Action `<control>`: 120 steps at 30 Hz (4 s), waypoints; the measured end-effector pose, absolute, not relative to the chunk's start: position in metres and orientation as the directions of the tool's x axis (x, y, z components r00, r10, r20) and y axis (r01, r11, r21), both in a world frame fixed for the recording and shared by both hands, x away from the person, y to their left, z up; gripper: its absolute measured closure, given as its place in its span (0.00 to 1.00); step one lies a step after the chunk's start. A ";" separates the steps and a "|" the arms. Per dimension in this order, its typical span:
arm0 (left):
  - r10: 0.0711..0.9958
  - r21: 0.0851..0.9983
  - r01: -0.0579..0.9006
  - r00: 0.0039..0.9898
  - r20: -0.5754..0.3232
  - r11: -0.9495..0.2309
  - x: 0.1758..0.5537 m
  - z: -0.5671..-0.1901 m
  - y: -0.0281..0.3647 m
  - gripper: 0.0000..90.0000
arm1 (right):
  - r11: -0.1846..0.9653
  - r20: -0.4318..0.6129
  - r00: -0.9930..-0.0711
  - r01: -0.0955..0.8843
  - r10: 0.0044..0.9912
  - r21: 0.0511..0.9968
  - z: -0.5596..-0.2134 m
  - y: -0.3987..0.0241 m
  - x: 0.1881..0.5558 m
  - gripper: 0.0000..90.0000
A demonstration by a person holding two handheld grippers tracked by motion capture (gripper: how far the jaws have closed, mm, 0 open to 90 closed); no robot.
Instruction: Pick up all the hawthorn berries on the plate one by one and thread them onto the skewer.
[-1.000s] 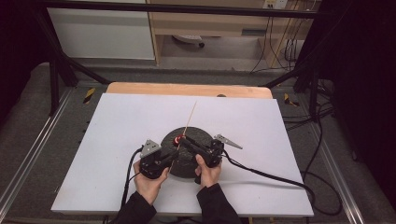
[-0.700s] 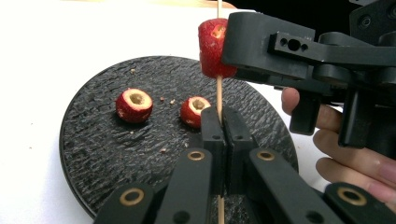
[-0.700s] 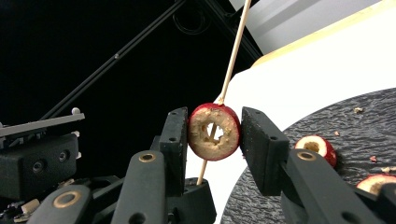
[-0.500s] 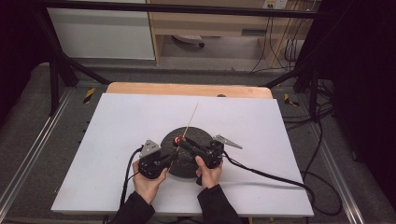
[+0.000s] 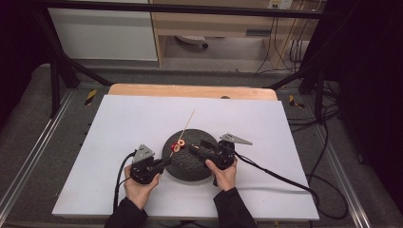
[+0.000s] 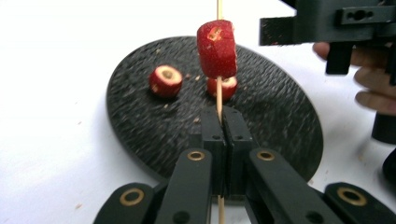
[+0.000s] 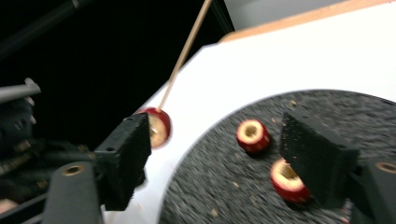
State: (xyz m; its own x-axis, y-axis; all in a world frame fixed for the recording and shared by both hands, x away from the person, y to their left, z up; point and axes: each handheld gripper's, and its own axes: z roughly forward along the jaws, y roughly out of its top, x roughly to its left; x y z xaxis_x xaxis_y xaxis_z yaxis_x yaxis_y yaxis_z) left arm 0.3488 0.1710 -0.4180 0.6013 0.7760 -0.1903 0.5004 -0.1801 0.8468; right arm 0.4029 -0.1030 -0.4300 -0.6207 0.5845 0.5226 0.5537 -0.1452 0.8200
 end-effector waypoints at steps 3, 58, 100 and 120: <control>0.777 0.840 0.505 0.603 -0.181 -0.197 0.347 -0.420 0.179 0.99 | -0.047 0.481 -0.634 0.575 0.606 0.817 -0.428 -0.107 0.406 0.17; 0.760 0.799 0.525 0.635 -0.137 -0.294 0.331 -0.436 0.228 0.99 | 0.653 0.154 -0.750 0.643 0.644 0.399 -0.403 -0.053 0.486 0.53; 0.756 0.805 0.516 0.640 -0.134 -0.294 0.329 -0.434 0.226 0.99 | 0.613 0.242 -0.735 0.668 0.634 0.422 -0.390 -0.059 0.479 0.67; 0.758 0.819 0.508 0.635 -0.148 -0.265 0.325 -0.432 0.222 0.99 | 0.293 0.394 -0.695 0.651 0.601 0.700 -0.374 -0.090 0.445 0.67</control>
